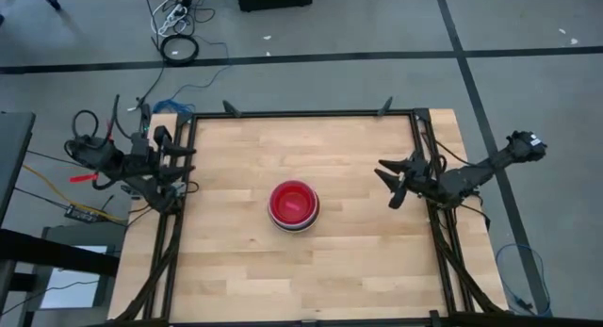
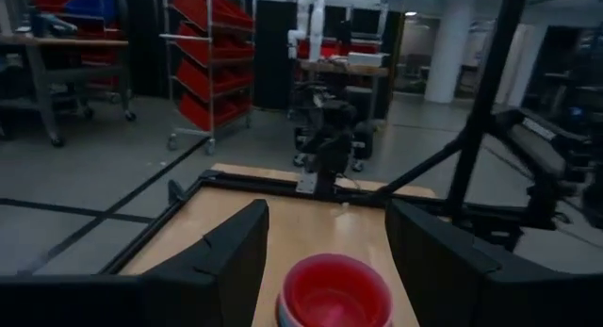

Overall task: Nest bowls inside each other
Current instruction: Return to Home Position

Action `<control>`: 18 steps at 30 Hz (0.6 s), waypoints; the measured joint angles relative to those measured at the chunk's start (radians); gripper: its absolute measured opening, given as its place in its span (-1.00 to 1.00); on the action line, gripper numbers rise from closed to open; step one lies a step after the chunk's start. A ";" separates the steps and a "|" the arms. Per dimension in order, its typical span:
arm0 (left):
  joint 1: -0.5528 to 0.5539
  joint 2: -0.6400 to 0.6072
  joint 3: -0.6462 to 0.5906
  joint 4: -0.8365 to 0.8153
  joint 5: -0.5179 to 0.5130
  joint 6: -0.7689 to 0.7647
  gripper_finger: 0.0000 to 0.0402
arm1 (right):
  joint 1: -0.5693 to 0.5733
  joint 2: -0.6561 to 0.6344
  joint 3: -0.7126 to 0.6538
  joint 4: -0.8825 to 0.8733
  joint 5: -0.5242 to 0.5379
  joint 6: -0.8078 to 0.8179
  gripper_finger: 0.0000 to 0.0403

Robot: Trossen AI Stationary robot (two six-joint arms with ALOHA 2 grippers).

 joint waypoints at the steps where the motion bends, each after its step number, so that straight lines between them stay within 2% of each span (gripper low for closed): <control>1: 0.000 0.000 -0.015 0.011 -0.014 0.007 0.11 | -0.012 -0.009 -0.013 0.001 -0.022 0.006 -0.23; 8: 0.000 0.001 -0.187 0.193 -0.044 0.085 0.11 | -0.117 -0.055 -0.094 0.002 -0.142 0.025 -0.22; 18: 0.003 0.001 -0.473 0.608 -0.047 0.182 0.11 | -0.296 -0.078 -0.187 0.056 -0.288 0.042 -0.21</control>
